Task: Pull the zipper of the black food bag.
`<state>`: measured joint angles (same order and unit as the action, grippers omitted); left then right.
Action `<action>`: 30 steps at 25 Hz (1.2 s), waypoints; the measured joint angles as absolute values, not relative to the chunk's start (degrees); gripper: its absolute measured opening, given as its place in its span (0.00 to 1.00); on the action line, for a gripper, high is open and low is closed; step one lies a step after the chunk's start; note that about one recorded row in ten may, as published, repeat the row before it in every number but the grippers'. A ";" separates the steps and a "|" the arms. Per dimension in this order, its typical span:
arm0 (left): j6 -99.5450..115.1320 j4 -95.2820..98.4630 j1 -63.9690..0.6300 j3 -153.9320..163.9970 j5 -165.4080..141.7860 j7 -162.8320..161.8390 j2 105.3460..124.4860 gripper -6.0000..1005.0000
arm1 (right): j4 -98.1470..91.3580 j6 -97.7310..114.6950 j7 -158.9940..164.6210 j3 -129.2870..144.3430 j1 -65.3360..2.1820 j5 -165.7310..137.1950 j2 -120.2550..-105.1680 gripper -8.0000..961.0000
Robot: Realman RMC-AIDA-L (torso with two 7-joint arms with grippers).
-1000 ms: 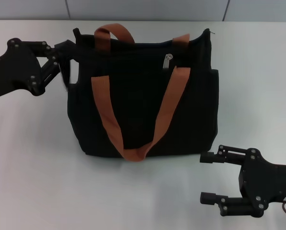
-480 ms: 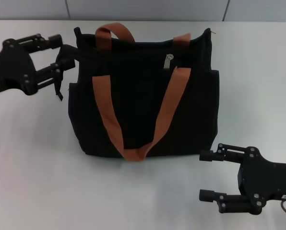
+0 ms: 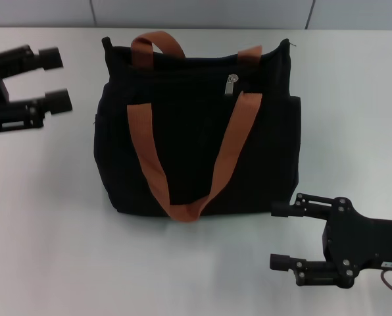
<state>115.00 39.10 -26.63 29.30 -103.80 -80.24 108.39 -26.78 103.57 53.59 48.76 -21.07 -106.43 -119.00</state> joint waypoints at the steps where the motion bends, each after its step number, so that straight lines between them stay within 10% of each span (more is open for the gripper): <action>1: 115.05 38.92 -26.26 31.37 -103.72 -79.91 108.88 0.81 | -26.78 103.57 53.59 48.76 -21.07 -106.43 -119.00 0.79; 14: 114.96 33.75 -21.78 44.18 -104.48 -64.85 114.94 0.83 | -26.43 102.19 53.83 49.05 -21.93 -106.43 -119.00 0.79; 30: 108.59 26.00 -20.65 44.63 -110.85 -58.58 114.75 0.83 | -25.31 99.95 53.46 50.72 -21.97 -106.43 -119.00 0.79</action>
